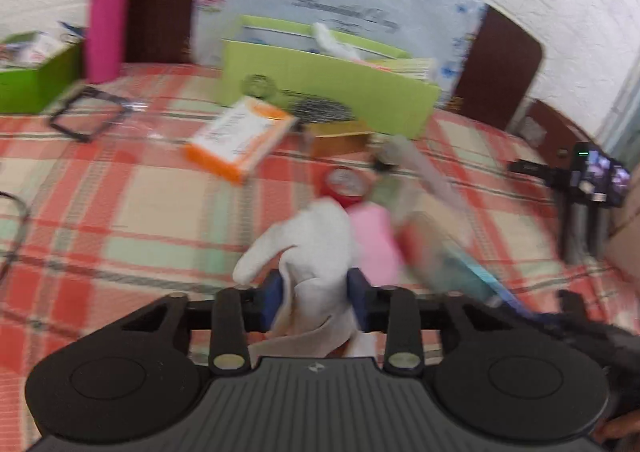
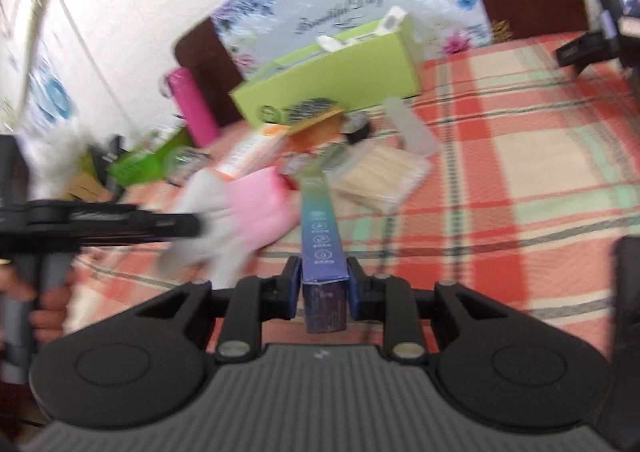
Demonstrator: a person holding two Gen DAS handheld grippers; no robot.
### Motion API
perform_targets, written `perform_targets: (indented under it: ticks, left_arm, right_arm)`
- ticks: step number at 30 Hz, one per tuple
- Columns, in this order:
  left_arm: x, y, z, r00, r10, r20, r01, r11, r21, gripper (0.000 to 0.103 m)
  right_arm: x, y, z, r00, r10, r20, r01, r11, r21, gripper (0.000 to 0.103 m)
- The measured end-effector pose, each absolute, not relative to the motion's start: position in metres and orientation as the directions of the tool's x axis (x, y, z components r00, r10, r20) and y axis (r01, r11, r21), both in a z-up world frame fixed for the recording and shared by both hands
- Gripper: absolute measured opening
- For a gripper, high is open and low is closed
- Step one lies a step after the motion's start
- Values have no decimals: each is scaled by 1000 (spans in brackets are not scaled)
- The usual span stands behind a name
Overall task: Organize objects
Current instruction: 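Grasp the second white-pink glove with the left tool while the right tool grasps the blue toothbrush box, then drop the glove and toothbrush box into the lime-green box, open both tools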
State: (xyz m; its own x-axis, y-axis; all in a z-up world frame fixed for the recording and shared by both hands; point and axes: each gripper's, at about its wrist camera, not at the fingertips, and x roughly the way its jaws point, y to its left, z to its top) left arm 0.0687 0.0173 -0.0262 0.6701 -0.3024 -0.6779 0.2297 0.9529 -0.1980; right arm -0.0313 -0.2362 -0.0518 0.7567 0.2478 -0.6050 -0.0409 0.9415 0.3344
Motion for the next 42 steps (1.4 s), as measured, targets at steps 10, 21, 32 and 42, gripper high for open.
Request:
perform_targets:
  ticks: [10,21,32,42]
  left_arm:
    - [66,13,-15,731,-401,-553,389,910,-146,85]
    - [70,-10,-53,552,-505,-663,552,818,-164,58]
    - [66,-8,-56,534,-488,-690,515,835,-192,31]
    - [67,8,-12,567,-551,-612,490,823,-286,29]
  right_arm:
    - [-23,-184,-48,817,99,-569,-202,972,-121,67]
    - [-5,-177,-55,768,151,-622,-275,955,-108,66]
    - [-3,-180,-55,744,177,-644,-267,963,-44,22]
    - [-3,-192,-14,759,314,-570,-301,946,120,21]
